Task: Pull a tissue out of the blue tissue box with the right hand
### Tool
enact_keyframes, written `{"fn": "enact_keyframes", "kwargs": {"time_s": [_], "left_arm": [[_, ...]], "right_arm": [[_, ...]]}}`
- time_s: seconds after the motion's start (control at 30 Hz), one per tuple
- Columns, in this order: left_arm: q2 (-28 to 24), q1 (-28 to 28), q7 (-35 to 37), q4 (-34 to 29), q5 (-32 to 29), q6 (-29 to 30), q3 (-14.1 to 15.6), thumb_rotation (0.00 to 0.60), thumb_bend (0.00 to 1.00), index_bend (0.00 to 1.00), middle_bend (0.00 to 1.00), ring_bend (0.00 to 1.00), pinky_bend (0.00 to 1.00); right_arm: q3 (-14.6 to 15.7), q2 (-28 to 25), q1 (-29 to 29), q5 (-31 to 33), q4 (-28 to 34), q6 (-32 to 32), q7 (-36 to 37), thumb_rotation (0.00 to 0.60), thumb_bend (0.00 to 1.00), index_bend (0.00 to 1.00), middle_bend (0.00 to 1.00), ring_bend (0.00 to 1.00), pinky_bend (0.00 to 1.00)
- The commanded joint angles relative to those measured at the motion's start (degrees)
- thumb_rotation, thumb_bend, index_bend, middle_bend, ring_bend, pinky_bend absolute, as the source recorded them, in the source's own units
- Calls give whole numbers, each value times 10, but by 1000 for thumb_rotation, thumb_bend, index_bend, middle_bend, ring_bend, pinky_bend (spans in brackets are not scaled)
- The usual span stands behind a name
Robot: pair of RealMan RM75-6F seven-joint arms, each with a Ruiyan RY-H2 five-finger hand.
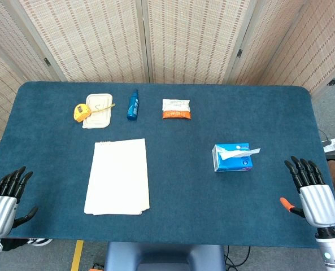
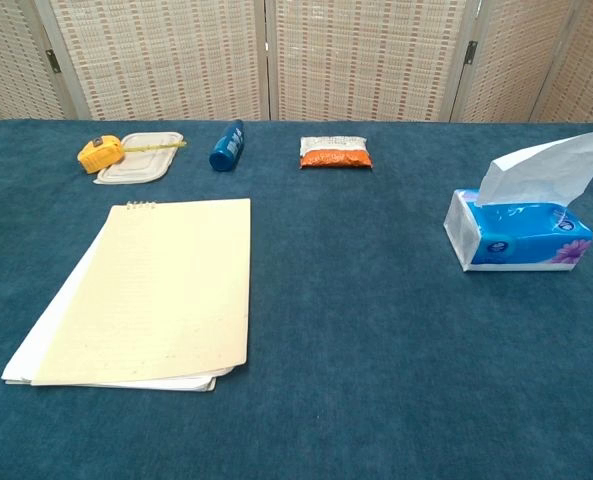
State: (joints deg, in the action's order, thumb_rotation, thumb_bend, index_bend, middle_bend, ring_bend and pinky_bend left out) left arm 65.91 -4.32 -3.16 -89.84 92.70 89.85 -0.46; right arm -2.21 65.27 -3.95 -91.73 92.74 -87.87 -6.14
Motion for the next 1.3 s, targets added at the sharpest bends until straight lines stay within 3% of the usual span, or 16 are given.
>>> {"fn": "enact_keyframes", "kwargs": {"time_s": [0.03,0.3,0.5,0.67,0.83,1.3], "left_arm": [[0,0,-1,0,0,-1,0,600,294,0,0,0,129],[-1,-1,0,-2,1,-3,1,600,294,0,0,0,130],[-3,-1,1,-5,0,-6,2,600,293,0,0,0,129],[-5,-1,5,-4,2,-5,3,600,295,0,0,0,129],[-5,-1,9,-3,3,-5,4,600,292,0,0,0,129],[-7,1,17,-1,7,-1,6,600,292,0,0,0,129]], "right_arm": [[0,0,0,0,0,1,2,600,95,0,0,0,59],[-1,-7,-6,3,2,11,35,600,96,0,2,0,59],[-18,-10,-29,29,5,46,56,600,96,24,42,0,59],[-54,-9,-70,74,17,98,41,600,110,104,96,0,59],[-83,5,-117,121,15,159,26,600,185,277,202,14,63],[-116,63,-217,239,15,268,-88,600,187,294,217,21,63]]}}
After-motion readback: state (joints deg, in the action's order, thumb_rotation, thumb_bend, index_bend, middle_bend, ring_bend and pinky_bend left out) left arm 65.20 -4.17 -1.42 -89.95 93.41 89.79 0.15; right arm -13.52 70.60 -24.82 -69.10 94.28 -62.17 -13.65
